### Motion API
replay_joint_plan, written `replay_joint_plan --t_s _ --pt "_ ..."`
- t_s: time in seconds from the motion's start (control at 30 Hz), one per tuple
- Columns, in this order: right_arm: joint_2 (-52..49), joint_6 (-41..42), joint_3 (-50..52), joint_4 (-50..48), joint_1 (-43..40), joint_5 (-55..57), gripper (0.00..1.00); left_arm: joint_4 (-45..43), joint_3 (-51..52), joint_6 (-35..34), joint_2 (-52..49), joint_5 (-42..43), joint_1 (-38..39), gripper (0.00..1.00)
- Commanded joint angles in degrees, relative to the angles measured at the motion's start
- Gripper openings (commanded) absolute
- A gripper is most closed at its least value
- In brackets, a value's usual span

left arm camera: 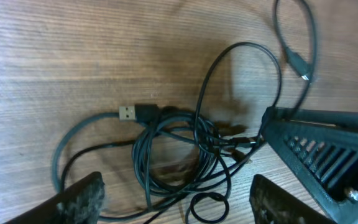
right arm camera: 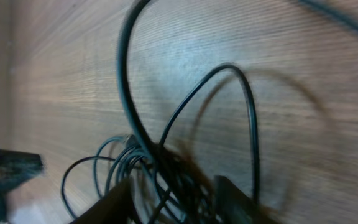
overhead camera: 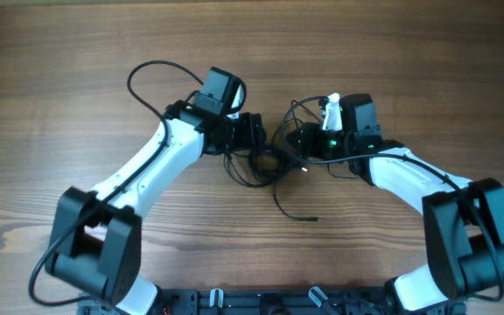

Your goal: Untangle cables

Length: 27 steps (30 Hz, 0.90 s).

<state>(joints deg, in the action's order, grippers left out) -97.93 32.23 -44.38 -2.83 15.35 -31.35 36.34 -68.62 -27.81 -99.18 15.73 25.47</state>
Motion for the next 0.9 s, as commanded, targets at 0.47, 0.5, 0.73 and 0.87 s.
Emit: replay_joint_plan --t_s 0.47,0.5,0.73,0.87 --pt "15.5 -2.5 -1.6 -1.2 -6.6 -17.0 0.05 -0.1 0.0 -0.2 -14.8 -1.1 0.8 0.04" --pt "17.2 -3.3 -1.6 -0.5 -6.7 -16.0 0.05 0.0 0.0 1.0 -15.0 -1.6 0.8 0.04" --pt "32.7 -8.2 -5.7 10.9 -15.7 -7.2 0.05 7.6 0.0 1.0 -13.0 -13.7 -4.3 0.04" --pt "40.3 -7.3 -6.3 16.3 -28.2 -2.7 0.05 8.9 0.0 1.0 -10.8 -15.8 -11.5 0.04"
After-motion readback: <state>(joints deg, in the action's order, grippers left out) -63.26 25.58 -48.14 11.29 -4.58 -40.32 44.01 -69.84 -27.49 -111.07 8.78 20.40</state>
